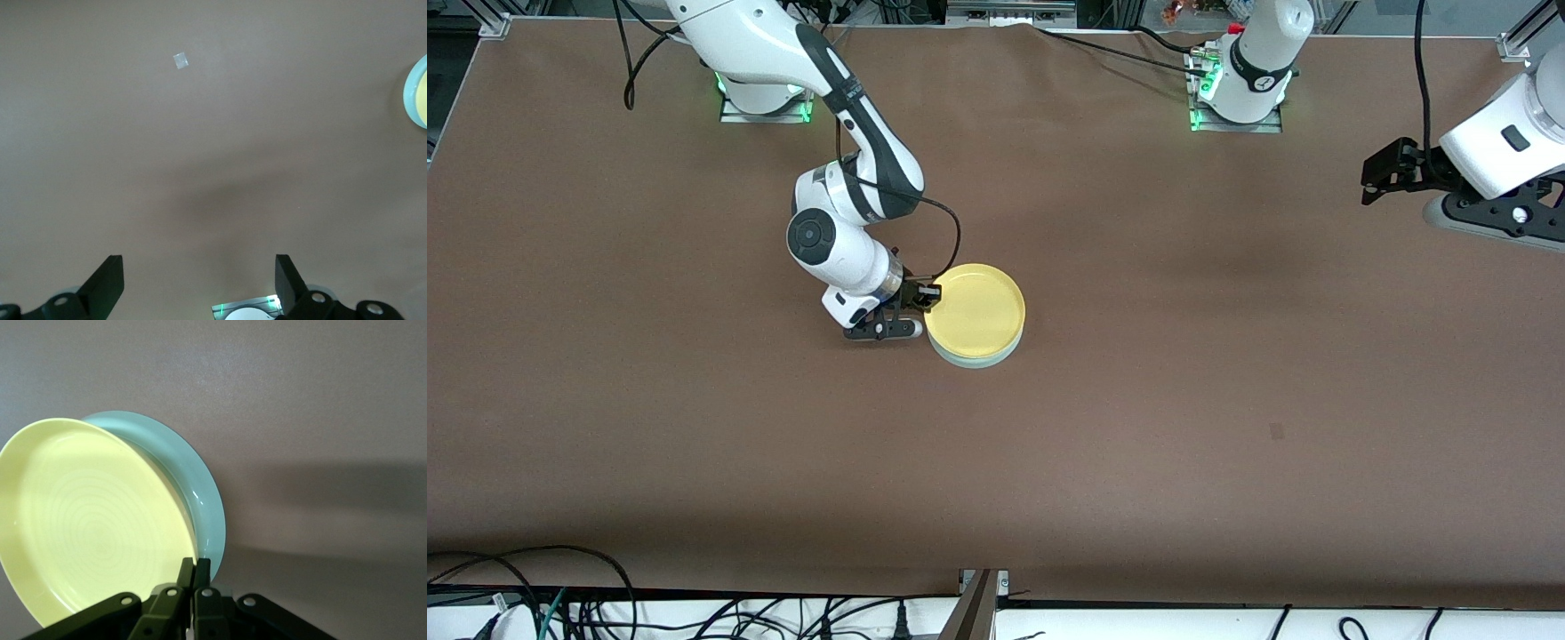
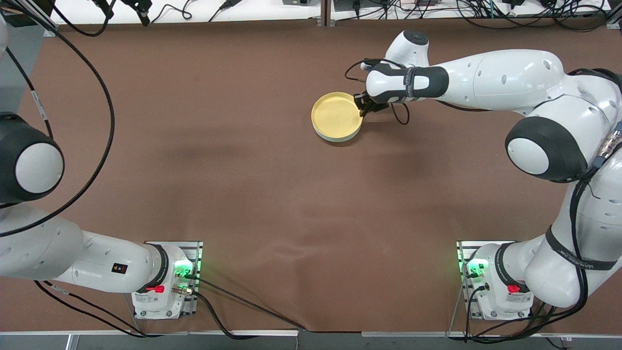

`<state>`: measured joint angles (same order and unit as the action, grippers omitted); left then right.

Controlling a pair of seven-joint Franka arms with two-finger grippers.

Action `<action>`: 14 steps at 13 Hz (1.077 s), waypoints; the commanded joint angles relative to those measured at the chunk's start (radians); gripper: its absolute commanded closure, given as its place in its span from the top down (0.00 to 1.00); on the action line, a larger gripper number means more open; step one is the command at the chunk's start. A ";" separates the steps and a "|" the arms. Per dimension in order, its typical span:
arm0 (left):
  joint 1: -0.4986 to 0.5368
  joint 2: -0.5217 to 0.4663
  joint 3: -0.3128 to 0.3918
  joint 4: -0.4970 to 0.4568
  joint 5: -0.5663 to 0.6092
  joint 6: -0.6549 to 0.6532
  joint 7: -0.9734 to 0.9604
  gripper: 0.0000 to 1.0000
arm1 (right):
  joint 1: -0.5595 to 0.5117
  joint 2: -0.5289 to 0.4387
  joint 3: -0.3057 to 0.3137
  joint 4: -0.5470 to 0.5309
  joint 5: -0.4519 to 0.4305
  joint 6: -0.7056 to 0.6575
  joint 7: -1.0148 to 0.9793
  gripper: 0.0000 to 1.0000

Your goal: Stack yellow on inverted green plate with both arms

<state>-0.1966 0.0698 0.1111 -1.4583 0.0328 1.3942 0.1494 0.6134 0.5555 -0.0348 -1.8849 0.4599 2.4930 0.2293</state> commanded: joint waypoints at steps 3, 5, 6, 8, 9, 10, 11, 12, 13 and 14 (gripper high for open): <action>0.012 -0.169 0.021 -0.310 -0.013 0.187 0.022 1.00 | 0.016 0.015 -0.005 -0.023 0.014 0.061 0.007 0.00; 0.012 -0.171 0.022 -0.320 -0.011 0.200 0.022 1.00 | 0.016 0.021 -0.005 -0.022 0.014 0.078 0.005 0.00; 0.017 -0.163 0.022 -0.312 -0.011 0.200 0.021 1.00 | 0.016 0.024 -0.005 -0.022 0.014 0.078 0.007 0.00; 0.026 -0.118 0.021 -0.269 -0.016 0.200 0.021 1.00 | 0.012 0.018 -0.008 -0.019 0.014 0.073 0.012 0.99; 0.026 -0.096 0.021 -0.249 -0.022 0.200 0.019 1.00 | 0.012 0.009 -0.016 -0.013 0.014 0.067 0.009 1.00; 0.025 -0.084 0.021 -0.223 -0.024 0.200 0.006 1.00 | 0.009 -0.015 -0.028 -0.010 0.013 0.054 0.007 1.00; 0.025 -0.067 0.019 -0.200 -0.025 0.200 -0.001 1.00 | 0.009 -0.034 -0.068 0.007 -0.001 0.008 -0.002 1.00; 0.025 -0.061 0.018 -0.183 -0.025 0.198 -0.010 1.00 | 0.009 -0.052 -0.103 0.054 -0.003 -0.084 -0.004 1.00; 0.025 -0.061 0.018 -0.183 -0.027 0.197 -0.017 1.00 | 0.009 -0.057 -0.149 0.123 -0.019 -0.200 -0.002 1.00; 0.026 -0.062 0.018 -0.183 -0.027 0.197 -0.025 1.00 | 0.009 -0.057 -0.186 0.197 -0.055 -0.315 -0.002 1.00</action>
<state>-0.1806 -0.0135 0.1320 -1.6843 0.0328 1.6055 0.1374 0.6189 0.5239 -0.1551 -1.7989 0.4450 2.3632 0.2271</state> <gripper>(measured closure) 0.000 0.247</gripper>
